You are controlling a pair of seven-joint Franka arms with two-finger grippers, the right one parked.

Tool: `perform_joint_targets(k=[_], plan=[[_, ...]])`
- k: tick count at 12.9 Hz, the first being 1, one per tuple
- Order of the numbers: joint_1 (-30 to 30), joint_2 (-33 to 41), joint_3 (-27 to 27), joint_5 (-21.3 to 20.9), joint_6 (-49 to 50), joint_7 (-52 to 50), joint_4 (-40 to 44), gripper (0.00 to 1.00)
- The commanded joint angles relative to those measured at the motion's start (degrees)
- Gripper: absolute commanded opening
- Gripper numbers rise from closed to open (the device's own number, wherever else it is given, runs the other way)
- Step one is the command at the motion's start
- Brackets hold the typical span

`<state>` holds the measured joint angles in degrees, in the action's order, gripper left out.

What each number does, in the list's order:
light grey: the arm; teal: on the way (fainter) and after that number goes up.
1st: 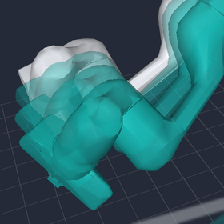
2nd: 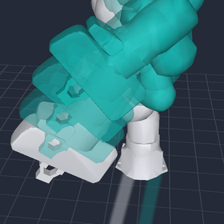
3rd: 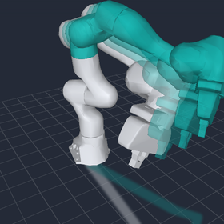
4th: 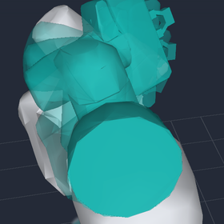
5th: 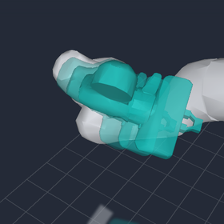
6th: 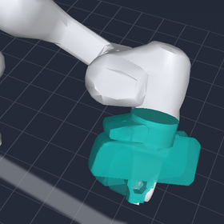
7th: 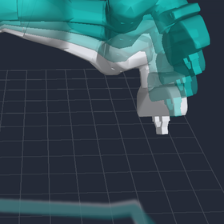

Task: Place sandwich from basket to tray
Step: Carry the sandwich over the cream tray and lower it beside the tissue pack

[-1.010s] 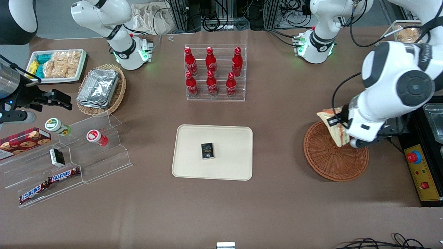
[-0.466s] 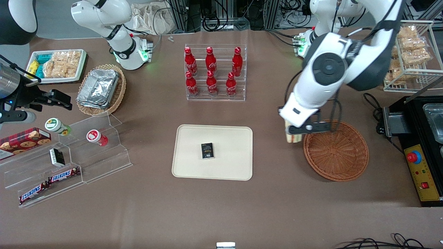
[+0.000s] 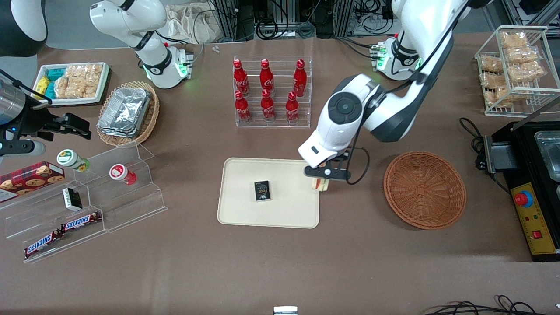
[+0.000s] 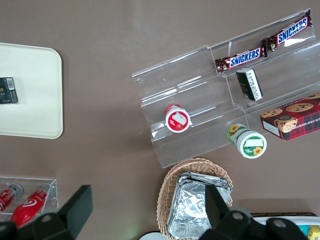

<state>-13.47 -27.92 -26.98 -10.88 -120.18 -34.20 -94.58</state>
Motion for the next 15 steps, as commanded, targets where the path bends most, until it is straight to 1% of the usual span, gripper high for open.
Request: perform_joint_targets(k=[1,4,6,8,10,11,12,13,14,15], plan=[[-0.9,-6.5,0.1,-3.4,-5.0,0.2,3.0,0.10],[-0.9,-9.9,0.2,-3.0,-10.0,-0.1,3.0,0.10],[-0.9,-12.0,0.2,-3.3,-10.3,-0.1,3.1,0.14],[-0.9,-13.6,0.2,-3.4,-11.4,0.0,3.1,0.16],[-1.0,-14.8,0.2,-3.4,-12.4,0.0,3.2,0.26],[-1.3,-15.6,0.2,-3.4,-12.4,0.0,4.0,0.39],[-1.3,-16.0,0.2,-3.4,-12.4,-0.1,4.6,0.59],[-1.3,-16.1,0.2,-3.0,-12.4,-0.1,4.6,0.83],[-1.3,-15.8,0.2,-2.8,-12.4,-1.1,4.7,0.93],[-1.1,-15.5,0.2,-3.0,-12.0,-3.4,5.2,0.94]])
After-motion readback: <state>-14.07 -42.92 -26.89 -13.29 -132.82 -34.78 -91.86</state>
